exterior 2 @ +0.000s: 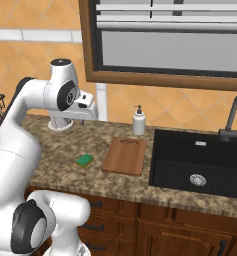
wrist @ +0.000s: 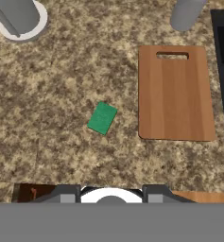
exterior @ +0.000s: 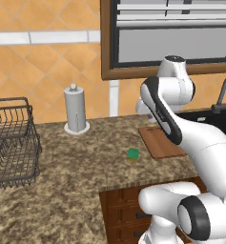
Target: Pick up the sponge from the counter and clean the cutting board by briefly scrubbing or pressing down on the cutting board. Once finished, release the sponge.
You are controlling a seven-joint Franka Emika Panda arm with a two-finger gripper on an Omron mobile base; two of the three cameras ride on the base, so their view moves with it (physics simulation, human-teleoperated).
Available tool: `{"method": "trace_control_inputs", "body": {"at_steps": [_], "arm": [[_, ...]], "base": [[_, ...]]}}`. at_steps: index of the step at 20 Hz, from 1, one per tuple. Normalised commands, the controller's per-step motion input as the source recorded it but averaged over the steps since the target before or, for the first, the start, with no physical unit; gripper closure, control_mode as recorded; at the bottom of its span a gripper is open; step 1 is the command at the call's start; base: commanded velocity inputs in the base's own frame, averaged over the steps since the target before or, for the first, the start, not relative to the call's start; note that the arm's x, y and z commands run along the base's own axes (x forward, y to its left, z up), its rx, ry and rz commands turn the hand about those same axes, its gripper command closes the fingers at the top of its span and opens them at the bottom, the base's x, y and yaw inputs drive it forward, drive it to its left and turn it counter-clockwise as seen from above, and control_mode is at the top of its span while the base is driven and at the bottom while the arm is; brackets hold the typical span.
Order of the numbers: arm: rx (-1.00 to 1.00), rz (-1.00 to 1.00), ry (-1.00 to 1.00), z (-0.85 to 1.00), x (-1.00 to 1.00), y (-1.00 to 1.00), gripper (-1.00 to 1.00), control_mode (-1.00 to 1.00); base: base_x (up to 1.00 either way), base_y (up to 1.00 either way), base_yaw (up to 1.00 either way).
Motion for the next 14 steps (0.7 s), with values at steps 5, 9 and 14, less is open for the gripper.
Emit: {"method": "trace_control_inputs", "body": {"at_steps": [5, 9, 14], "arm": [[0.08, -0.02, 0.06, -0.49, 0.00, 0.04, -1.00, -1.00], [0.05, -0.09, 0.08, -1.00, 0.00, 0.14, -1.00, -1.00], [0.00, -0.17, 0.00, -0.95, -0.03, 0.25, -1.00, -1.00]], "base": [[0.00, 0.00, 0.00], [0.00, 0.00, 0.00], [0.00, 0.00, 0.00]]}}
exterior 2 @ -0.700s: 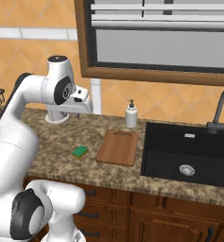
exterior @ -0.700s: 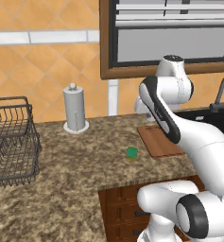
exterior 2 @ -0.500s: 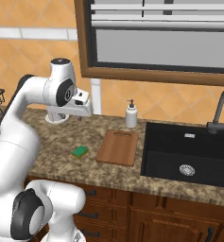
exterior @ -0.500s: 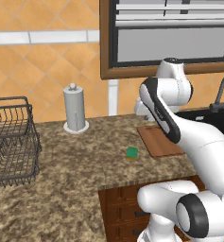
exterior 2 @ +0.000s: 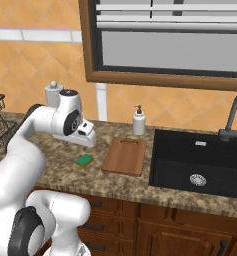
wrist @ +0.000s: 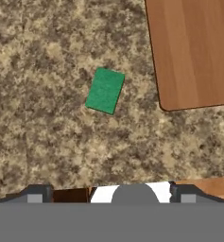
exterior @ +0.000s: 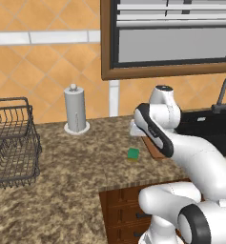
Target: Pick up the sponge from the counter and clean the cutting board by briefly scrubbing or pressing down on the cutting board. Once finished, release the sponge.
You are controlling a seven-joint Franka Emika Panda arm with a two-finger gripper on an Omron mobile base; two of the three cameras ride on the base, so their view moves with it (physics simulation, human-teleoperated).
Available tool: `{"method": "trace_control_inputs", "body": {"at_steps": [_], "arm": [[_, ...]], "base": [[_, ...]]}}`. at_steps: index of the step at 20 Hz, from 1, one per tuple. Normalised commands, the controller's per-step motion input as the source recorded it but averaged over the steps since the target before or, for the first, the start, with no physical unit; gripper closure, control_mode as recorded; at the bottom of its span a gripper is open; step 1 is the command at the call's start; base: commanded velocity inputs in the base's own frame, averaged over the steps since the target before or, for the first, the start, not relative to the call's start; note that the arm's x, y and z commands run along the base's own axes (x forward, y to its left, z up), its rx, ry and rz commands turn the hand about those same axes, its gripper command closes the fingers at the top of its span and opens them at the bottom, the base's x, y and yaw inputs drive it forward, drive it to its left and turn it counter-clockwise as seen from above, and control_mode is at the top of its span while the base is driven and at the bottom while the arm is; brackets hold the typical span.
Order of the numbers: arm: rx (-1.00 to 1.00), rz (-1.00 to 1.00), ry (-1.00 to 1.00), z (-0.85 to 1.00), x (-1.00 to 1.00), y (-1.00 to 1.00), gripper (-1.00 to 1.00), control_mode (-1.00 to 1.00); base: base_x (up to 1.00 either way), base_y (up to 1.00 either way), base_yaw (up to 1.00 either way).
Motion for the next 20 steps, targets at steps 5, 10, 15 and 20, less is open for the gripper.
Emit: {"method": "trace_control_inputs", "body": {"at_steps": [5, 10, 15, 20], "arm": [[0.00, -0.17, 0.00, -0.69, 0.10, 0.24, -1.00, -1.00], [0.00, -0.01, 0.01, -0.39, 0.32, 0.07, -1.00, -1.00], [0.00, 0.00, 0.02, -0.25, 0.48, 0.00, -1.00, -1.00], [0.00, 0.00, 0.02, -0.10, 0.35, 0.00, -1.00, -1.00]], "base": [[0.00, 0.00, 0.00], [0.00, 0.00, 0.00], [0.00, 0.00, 0.00], [0.00, 0.00, 0.00]]}}
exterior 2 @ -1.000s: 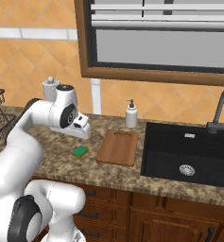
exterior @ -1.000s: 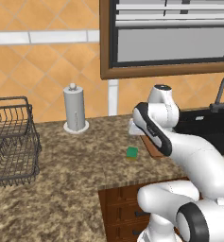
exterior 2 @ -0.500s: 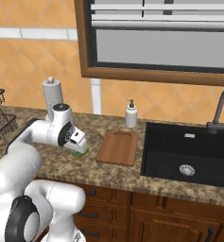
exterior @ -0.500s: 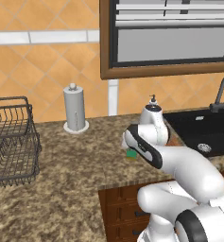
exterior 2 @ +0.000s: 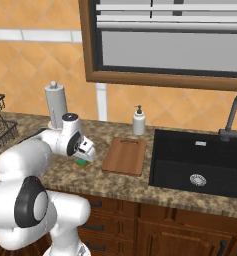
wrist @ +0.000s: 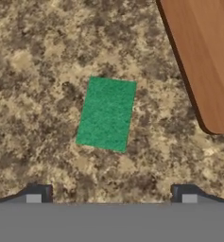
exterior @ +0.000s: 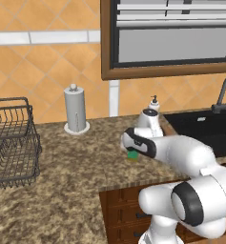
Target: Pick up the sponge from the counter and clean the cutting board by briefly scrubbing or pressing down on the cutting board. Once finished, release the sponge.
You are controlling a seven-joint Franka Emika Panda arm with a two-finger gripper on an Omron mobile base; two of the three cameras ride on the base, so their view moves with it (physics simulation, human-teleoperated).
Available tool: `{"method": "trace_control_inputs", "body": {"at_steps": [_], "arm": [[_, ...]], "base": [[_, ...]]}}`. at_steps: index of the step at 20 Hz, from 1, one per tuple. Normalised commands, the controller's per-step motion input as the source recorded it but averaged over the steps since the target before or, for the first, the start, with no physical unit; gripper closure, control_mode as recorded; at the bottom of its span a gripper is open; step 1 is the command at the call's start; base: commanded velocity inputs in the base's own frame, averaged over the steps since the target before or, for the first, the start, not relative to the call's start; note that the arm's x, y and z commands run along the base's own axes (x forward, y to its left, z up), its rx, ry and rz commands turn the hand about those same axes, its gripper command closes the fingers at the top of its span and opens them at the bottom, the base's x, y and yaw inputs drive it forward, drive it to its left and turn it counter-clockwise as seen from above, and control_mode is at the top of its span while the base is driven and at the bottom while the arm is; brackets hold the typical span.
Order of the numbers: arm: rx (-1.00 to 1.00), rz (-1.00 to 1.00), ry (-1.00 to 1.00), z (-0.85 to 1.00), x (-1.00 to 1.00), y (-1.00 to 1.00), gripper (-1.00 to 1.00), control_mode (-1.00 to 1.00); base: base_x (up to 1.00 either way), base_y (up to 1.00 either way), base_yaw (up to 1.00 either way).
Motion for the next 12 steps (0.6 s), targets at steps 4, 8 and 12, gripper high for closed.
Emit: {"method": "trace_control_inputs", "body": {"at_steps": [4, 8, 12], "arm": [[0.00, 0.01, 0.00, -0.01, 0.13, 0.00, -1.00, -1.00], [0.00, 0.00, 0.00, -0.11, 0.17, 0.00, -1.00, -1.00], [0.00, 0.00, 0.00, -0.23, 0.14, 0.00, -1.00, -1.00]], "base": [[0.00, 0.00, 0.00], [0.00, 0.00, 0.00], [0.00, 0.00, 0.00]]}}
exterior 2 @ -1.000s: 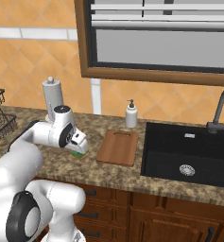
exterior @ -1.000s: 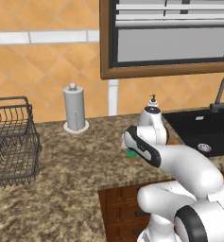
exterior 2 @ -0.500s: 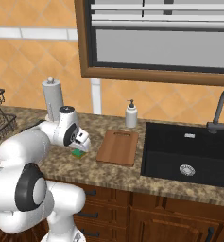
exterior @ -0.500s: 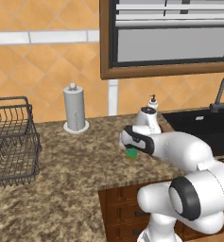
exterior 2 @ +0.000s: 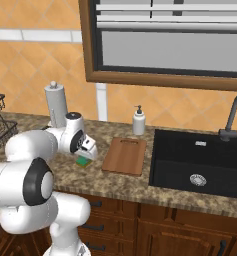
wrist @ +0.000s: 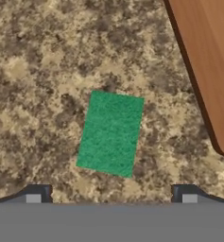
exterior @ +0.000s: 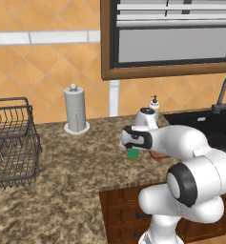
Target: Pick up the sponge from the counter and clean the cutting board by briefly scrubbing or pressing down on the cutting board. Once finished, release the sponge.
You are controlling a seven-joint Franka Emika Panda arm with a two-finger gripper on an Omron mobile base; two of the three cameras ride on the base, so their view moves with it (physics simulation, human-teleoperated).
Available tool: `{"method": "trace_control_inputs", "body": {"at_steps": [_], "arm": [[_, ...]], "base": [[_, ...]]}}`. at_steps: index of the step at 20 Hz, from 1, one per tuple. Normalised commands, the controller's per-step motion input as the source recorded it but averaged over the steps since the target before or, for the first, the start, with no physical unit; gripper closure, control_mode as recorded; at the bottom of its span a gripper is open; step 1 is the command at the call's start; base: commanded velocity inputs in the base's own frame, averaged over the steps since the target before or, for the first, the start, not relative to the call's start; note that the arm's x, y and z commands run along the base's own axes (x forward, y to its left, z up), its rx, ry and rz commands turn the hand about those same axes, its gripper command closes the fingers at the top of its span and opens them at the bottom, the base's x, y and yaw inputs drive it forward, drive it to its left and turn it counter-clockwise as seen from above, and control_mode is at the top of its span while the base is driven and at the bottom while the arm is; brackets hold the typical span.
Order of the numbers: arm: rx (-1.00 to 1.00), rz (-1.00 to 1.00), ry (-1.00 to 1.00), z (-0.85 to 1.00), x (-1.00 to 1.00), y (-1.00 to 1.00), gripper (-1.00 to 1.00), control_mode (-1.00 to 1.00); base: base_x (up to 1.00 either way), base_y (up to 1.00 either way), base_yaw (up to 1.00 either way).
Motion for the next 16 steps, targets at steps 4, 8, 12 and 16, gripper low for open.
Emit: {"method": "trace_control_inputs", "body": {"at_steps": [4, 8, 12, 16], "arm": [[-0.05, -0.01, 0.00, -0.36, 0.12, 0.05, -1.00, -1.00], [-0.04, -0.03, 0.00, -0.28, 0.16, 0.02, -1.00, -1.00], [-0.01, -0.01, 0.00, -0.17, 0.26, 0.01, -1.00, -1.00], [0.00, 0.00, 0.01, -0.12, 0.21, 0.00, -1.00, -1.00]], "base": [[0.00, 0.00, 0.00], [0.00, 0.00, 0.00], [0.00, 0.00, 0.00], [0.00, 0.00, 0.00]]}}
